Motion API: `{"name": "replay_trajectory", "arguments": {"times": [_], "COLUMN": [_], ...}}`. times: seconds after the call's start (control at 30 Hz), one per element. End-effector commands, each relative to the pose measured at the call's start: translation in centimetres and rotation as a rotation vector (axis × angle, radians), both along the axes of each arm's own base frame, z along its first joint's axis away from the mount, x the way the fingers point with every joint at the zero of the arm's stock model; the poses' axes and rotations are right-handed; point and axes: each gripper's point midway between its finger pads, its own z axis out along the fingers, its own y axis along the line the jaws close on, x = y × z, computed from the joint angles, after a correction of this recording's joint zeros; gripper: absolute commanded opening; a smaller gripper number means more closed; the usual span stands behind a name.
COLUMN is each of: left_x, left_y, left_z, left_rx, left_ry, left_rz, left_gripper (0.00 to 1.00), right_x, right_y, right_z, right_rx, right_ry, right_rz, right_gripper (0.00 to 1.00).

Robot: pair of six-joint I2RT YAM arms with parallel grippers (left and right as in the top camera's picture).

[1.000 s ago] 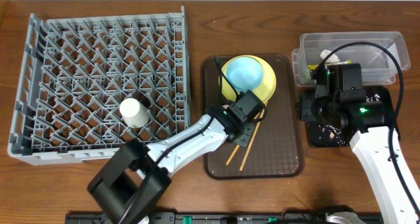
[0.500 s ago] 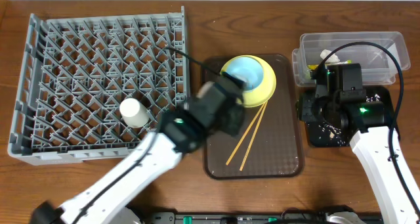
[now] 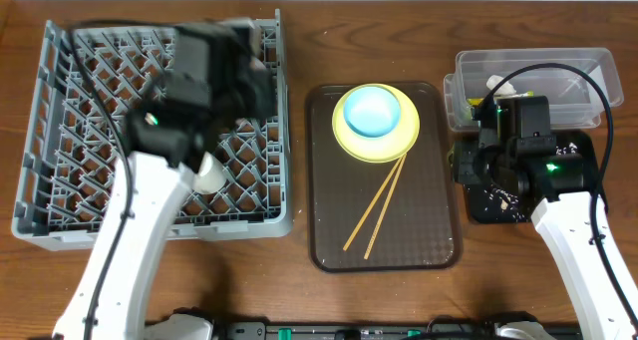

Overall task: Sort waste into correct bins and load items into the dishwasher rack
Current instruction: 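Lift the pink bowl with the left gripper and place it in the rack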

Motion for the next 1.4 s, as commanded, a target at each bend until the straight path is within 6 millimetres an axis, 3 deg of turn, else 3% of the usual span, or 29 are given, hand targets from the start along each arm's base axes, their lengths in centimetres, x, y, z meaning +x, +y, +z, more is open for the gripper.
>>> {"name": "replay_trajectory", "arguments": {"times": [0.0,0.13,0.27,0.37,0.5,0.63,1.0,1.37], "left_x": [3.1,6.6,9.2,10.9,13.6,15.1,16.5,17.2], "left_y": [0.4,1.6,2.0,3.5,6.6,8.3,9.0,11.2], "left_z": [1.8,3.1,4.7,4.9,3.5,1.8,-3.8,-8.3], "left_rx": [-0.081,-0.194,-0.397,-0.512,-0.642,-0.746,-0.848,-0.883], "left_ry": [-0.028,-0.05,-0.112,-0.166,-0.134,-0.091,0.039,0.113], "left_rz": [-0.097,-0.16,-0.316,-0.382,-0.311,-0.297,-0.276,-0.19], "left_gripper": [0.06,0.06,0.06,0.06,0.07,0.06,0.06,0.06], "right_x": [0.4,0.4,0.4,0.4,0.4,0.4,0.4,0.4], "right_y": [-0.9,-0.9,-0.9,-0.9,-0.9,-0.9,-0.9,-0.9], "right_z": [0.9,0.9,0.9,0.9,0.9,0.9,0.9,0.9], "right_rx": [0.004,0.004,0.004,0.004,0.004,0.004,0.004,0.005], "right_ry": [-0.027,-0.027,-0.027,-0.027,-0.027,-0.028,-0.027,-0.026], "right_rz": [-0.041,-0.041,-0.041,-0.041,-0.041,-0.041,-0.04,-0.041], "right_gripper": [0.5,0.5,0.5,0.5,0.5,0.5,0.5,0.5]}}
